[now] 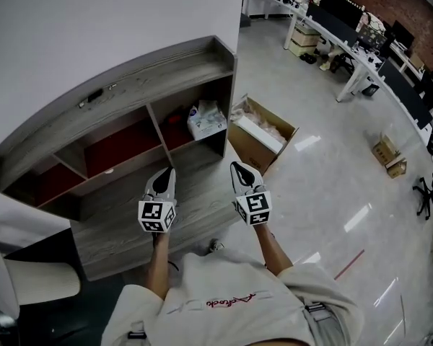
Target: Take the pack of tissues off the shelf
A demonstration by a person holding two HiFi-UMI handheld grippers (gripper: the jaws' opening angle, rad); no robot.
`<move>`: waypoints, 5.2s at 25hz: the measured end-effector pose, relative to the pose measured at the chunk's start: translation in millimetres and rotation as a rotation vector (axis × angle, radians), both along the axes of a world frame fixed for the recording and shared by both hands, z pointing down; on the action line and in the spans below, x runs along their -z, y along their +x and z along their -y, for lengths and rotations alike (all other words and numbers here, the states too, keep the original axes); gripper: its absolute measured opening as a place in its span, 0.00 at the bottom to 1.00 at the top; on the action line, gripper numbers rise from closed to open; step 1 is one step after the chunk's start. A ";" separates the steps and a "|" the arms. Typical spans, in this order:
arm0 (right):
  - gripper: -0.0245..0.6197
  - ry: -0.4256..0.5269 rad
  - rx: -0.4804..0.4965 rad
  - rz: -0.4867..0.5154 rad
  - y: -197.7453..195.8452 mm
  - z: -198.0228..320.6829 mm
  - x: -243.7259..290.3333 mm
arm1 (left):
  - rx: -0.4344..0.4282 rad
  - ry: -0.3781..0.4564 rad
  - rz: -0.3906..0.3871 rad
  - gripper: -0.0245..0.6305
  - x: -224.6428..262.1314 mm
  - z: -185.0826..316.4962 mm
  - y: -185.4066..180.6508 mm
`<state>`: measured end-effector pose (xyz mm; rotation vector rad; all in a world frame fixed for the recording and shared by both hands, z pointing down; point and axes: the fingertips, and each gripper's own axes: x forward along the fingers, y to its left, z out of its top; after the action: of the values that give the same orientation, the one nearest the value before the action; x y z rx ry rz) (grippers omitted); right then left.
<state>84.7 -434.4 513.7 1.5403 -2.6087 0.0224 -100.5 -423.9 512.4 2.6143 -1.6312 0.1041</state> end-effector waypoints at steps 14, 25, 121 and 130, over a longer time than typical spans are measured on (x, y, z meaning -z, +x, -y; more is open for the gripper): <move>0.05 -0.068 0.039 -0.004 -23.4 57.5 -22.3 | 0.033 -0.064 -0.013 0.04 -20.2 42.8 -17.6; 0.05 -0.143 0.027 -0.039 -53.9 56.3 -55.9 | -0.012 -0.143 -0.064 0.04 -60.0 45.6 -34.3; 0.05 0.062 -0.060 -0.036 -14.6 25.2 21.8 | -0.019 -0.006 -0.001 0.04 8.0 28.9 -10.6; 0.05 0.057 -0.070 -0.036 -20.2 30.9 22.7 | -0.021 -0.004 -0.004 0.04 10.4 33.6 -20.1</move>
<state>64.5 -465.3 491.0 1.6345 -2.5488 -0.0739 -120.6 -457.5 502.0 2.6275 -1.6005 0.1024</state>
